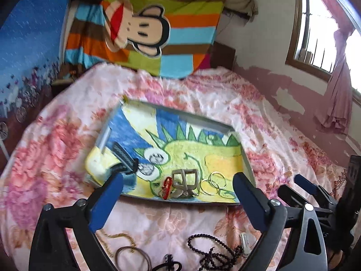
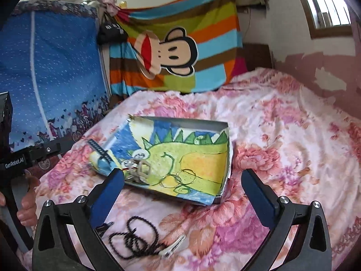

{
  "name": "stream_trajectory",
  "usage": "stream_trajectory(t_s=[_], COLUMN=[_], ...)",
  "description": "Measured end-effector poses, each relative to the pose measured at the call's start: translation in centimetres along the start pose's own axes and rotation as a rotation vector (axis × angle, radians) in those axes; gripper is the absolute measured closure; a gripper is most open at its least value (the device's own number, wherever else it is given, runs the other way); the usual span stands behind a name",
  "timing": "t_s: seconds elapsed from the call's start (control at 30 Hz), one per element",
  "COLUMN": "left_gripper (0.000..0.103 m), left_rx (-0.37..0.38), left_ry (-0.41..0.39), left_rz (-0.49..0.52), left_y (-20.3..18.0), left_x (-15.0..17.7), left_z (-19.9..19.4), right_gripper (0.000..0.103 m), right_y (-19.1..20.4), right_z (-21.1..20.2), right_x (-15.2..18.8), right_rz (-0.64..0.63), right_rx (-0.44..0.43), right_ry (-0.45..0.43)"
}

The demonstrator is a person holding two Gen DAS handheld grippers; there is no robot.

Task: Organize jewelry
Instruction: 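Open the left tool over the tray while the right tool releases the key ring there, then withdraw both tools from the tray back toward the remaining jewelry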

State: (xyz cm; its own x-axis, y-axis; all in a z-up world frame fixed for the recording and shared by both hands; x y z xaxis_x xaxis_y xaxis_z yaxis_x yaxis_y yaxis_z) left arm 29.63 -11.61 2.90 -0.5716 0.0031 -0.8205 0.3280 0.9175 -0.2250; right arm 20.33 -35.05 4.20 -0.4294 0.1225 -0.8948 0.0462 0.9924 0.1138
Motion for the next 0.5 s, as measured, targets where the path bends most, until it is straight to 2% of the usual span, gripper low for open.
stream_trajectory(t_s=[0.13,0.33,0.5], left_gripper=[0.0,0.0,0.0], left_rx=[-0.023,-0.057,-0.088], left_ry=[-0.063,-0.084,-0.067], left_rz=[-0.004,0.013,0.046], left_y=[0.3,0.7,1.1], left_x=[0.3,2.1,4.3], left_z=[-3.9,-8.4,-11.0], right_gripper=[0.001,0.001,0.001], right_y=[0.4,1.0,1.5], right_z=[-2.9,-5.9,-7.4], right_x=[0.6,2.9,4.9], right_rz=[-0.009,-0.003,-0.02], right_rx=[-0.001,0.008,0.006], right_ry=[-0.01,0.024,0.077])
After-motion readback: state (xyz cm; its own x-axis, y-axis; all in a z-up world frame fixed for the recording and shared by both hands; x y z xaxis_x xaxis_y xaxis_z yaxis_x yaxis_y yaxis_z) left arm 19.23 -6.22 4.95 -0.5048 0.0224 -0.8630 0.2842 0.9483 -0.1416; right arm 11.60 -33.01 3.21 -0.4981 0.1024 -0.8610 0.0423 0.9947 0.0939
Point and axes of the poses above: each gripper's, at about its wrist camera, not at the fingertips, and z roughly the way its jaws point, y to its left, x to its underside, the point moved 4 cm from there along z, roughly the way its jaws point, and after that the axes turned 2 degrees about x, right-handed, at the moved point
